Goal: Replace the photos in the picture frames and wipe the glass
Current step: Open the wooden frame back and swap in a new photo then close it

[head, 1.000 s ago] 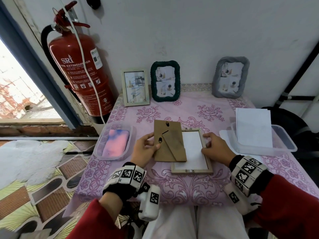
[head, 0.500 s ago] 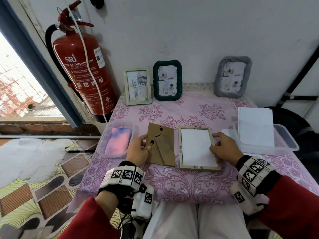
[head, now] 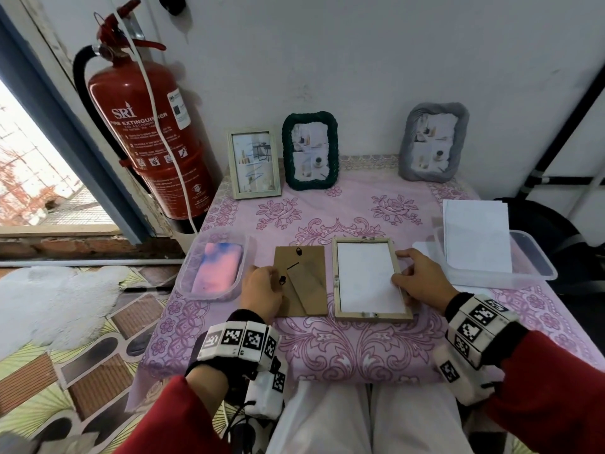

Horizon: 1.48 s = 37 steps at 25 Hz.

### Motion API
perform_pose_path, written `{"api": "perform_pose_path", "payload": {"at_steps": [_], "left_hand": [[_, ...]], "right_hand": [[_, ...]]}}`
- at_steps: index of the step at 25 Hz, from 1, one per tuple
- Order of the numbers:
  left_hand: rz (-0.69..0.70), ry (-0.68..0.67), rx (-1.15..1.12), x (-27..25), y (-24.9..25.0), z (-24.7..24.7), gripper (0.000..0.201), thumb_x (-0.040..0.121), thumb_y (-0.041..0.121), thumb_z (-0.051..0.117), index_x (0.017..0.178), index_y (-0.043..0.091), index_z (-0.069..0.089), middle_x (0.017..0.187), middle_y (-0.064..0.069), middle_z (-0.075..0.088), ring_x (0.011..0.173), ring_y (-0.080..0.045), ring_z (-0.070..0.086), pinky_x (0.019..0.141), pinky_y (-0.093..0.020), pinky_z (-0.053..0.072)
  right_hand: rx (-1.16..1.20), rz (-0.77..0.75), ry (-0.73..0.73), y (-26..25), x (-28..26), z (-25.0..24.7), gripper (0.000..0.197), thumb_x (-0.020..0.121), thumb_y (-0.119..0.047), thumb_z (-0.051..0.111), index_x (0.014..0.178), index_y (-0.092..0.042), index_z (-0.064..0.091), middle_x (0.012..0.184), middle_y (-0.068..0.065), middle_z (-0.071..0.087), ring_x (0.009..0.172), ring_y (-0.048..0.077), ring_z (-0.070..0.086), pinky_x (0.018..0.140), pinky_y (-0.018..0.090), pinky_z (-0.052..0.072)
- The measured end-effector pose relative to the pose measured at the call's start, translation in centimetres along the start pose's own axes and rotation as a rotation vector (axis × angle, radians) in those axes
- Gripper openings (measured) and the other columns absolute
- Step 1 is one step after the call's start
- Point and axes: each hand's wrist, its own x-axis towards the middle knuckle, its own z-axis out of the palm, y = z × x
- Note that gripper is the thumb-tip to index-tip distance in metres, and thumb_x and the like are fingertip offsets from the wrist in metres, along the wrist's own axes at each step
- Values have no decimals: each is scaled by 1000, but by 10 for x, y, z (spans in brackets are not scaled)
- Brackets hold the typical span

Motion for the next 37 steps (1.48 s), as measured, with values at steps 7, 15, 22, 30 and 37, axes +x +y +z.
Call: {"api": "perform_pose_path", "payload": {"at_steps": [7,15,22,30,37], "left_hand": [[267,-107,-79,6,37,2,50,83,21,67,129,8,51,130,-8,53,120,-21,50,101,-25,37],[462,-368,510,36,69,22,104,67,67,65,146,17,20,155,-3,23,145,-24,13,118,-47,5],[495,-449,698,42,65,27,129,53,80,63,149,20,0,159,0,-1,146,-24,-10,109,-57,-17],[551,-480,694,40,79,29,128,55,74,67,149,14,5,158,-6,11,146,-24,-7,109,-57,-16],[576,-459,677,39,82,31,122,54,70,71,146,12,16,154,-8,21,142,-21,19,111,-54,-14]], "right_hand": [[-69,38,-57,-5,2,-4,47,82,-11,60,127,-12,47,75,5,58,81,25,57,76,34,46],[-31,44,-130,-5,5,-8,50,82,-13,65,128,-12,46,78,5,56,87,25,58,86,42,51],[-62,-1,-103,0,6,-4,47,83,-15,64,126,-13,47,76,3,57,86,23,58,85,40,49],[4,2,-139,5,8,-5,47,84,-16,65,127,-14,46,72,-1,54,85,29,61,78,48,54],[37,7,-149,8,10,-5,48,84,-16,66,127,-14,45,72,0,54,81,28,61,72,45,55]]}}
